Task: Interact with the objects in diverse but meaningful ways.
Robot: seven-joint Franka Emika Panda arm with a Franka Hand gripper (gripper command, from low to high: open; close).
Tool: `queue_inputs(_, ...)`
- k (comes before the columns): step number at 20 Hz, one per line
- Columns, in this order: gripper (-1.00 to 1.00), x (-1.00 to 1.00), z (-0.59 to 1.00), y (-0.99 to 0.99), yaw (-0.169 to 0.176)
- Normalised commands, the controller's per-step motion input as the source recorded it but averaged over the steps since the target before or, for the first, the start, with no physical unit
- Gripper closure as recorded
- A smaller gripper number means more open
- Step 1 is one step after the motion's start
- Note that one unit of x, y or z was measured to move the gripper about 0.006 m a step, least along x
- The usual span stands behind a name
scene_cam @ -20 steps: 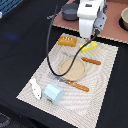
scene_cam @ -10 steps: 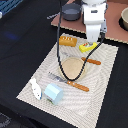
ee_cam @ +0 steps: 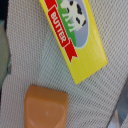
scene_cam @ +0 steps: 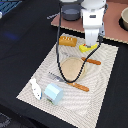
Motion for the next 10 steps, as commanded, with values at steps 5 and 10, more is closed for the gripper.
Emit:
queue_inputs(5, -1.0, 0.01, -0.03, 0.06, 0.128)
queue_inputs(10, -1.0, 0.11, -0.02, 0.02, 0.1)
